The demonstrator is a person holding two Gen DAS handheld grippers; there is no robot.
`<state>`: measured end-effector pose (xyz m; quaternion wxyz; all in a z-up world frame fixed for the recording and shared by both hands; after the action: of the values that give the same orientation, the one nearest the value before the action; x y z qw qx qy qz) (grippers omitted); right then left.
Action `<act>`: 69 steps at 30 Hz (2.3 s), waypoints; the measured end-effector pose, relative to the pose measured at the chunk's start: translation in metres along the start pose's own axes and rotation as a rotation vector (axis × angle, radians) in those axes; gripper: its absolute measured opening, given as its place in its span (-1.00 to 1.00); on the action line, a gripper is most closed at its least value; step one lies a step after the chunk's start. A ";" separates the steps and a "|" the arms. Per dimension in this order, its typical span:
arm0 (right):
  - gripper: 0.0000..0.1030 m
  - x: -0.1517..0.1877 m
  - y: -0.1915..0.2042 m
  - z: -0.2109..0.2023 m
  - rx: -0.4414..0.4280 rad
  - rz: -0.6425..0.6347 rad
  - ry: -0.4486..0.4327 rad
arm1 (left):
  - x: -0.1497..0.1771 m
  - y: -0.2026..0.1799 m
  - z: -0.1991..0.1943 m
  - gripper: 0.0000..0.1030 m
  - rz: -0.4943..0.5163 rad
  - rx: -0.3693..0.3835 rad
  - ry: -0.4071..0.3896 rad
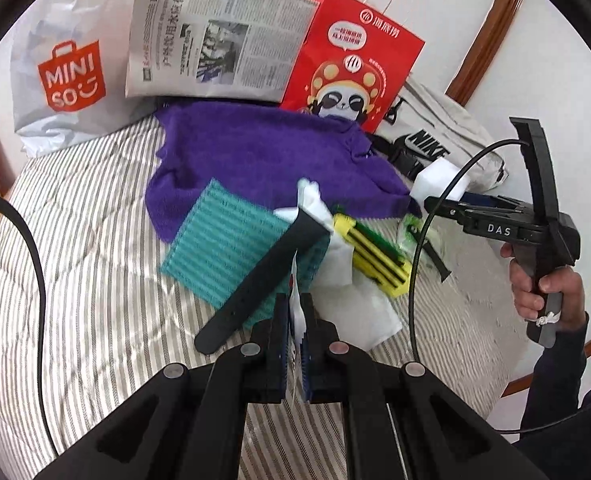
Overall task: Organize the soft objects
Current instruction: 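Grasp and lift the white sponge with the right gripper while the left gripper carries the packet, then set the sponge on the purple towel with the right gripper while the left gripper drops the packet there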
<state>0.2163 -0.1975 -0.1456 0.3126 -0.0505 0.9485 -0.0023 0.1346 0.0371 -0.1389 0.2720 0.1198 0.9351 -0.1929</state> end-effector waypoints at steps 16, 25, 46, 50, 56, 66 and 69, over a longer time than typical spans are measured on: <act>0.54 -0.063 -0.003 0.044 -0.038 0.074 -0.017 | -0.099 0.035 0.022 -0.89 -0.018 -0.141 -0.057; 0.54 -0.104 -0.009 0.086 -0.039 0.100 -0.001 | -0.143 0.049 0.060 -0.89 -0.063 -0.088 -0.038; 0.57 -0.121 -0.003 0.181 -0.077 0.127 0.146 | -0.162 0.071 0.096 -0.89 -0.130 -0.038 -0.025; 0.65 -0.117 -0.002 0.181 -0.089 0.101 0.160 | -0.164 0.075 0.100 -0.89 -0.156 -0.047 -0.027; 0.68 -0.112 -0.006 0.172 -0.081 0.089 0.168 | -0.172 0.069 0.113 -0.89 -0.159 -0.046 -0.017; 0.73 -0.120 -0.018 0.126 -0.127 0.103 0.092 | -0.196 0.070 0.155 -0.89 -0.211 -0.053 0.002; 0.73 -0.125 -0.025 0.118 -0.128 0.104 0.076 | -0.199 0.077 0.173 -0.88 -0.221 -0.098 0.030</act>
<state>0.3885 -0.2068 -0.1655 0.2722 -0.0210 0.9593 0.0724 0.4034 0.0086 -0.1859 0.2404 0.0056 0.9550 -0.1739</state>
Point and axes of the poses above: each gripper's, at about its wrist camera, not at the fingertips, and z roughly the way its jaws point, y to its left, x to its underside, the point moved 7 cm from there along z, roughly the way its jaws point, and after that the axes turned 3 degrees about y, right-handed, at the moved point
